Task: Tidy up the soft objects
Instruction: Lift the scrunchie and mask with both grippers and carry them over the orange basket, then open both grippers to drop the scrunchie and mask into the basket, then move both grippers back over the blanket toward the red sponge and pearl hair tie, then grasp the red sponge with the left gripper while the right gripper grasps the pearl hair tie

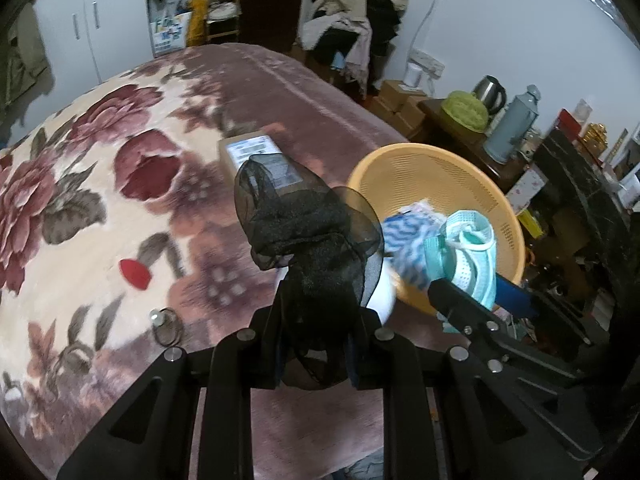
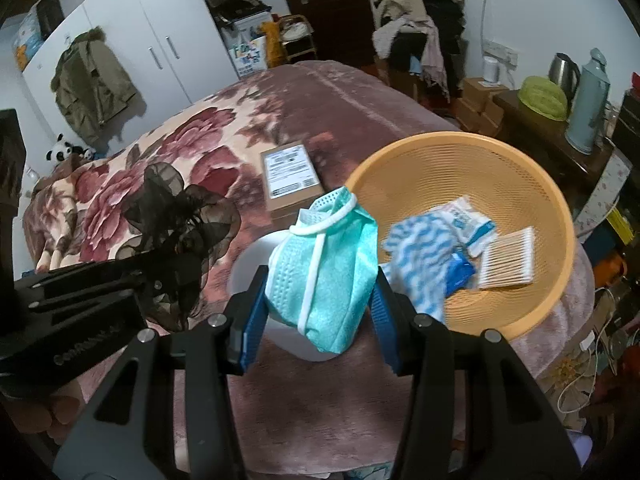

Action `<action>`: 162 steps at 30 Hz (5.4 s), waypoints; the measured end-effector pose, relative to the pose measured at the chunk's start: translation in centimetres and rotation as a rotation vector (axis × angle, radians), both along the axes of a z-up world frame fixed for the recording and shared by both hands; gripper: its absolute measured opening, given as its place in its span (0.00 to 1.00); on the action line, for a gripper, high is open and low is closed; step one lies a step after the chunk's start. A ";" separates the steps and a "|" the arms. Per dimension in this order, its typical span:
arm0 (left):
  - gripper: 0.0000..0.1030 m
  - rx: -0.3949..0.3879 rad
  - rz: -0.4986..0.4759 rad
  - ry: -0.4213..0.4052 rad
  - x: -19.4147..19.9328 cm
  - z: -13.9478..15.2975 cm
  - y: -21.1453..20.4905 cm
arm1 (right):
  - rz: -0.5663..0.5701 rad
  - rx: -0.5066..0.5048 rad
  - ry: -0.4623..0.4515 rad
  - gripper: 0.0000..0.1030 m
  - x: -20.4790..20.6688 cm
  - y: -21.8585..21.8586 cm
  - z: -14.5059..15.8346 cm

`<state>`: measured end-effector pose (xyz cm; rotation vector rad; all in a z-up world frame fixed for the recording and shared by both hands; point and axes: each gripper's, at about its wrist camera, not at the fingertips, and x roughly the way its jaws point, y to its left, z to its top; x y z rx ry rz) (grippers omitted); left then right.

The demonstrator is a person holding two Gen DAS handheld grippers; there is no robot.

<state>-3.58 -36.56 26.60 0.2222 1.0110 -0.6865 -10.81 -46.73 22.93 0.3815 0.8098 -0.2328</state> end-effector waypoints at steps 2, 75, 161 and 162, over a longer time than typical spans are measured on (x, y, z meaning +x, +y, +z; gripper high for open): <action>0.21 -0.005 -0.021 0.003 -0.1 0.1 -1.3 | -0.021 -0.001 0.002 0.47 -0.3 -1.0 0.0; 0.99 -0.035 0.138 0.007 0.7 -2.7 3.6 | -0.148 0.031 0.086 1.00 -1.8 -2.6 -1.4; 0.99 -0.082 0.570 0.227 19.0 -19.4 29.1 | 0.373 0.019 0.299 0.25 20.1 20.3 -17.3; 0.99 -0.083 0.561 0.228 19.1 -19.4 28.6 | 0.369 0.033 0.292 0.24 19.9 19.9 -17.2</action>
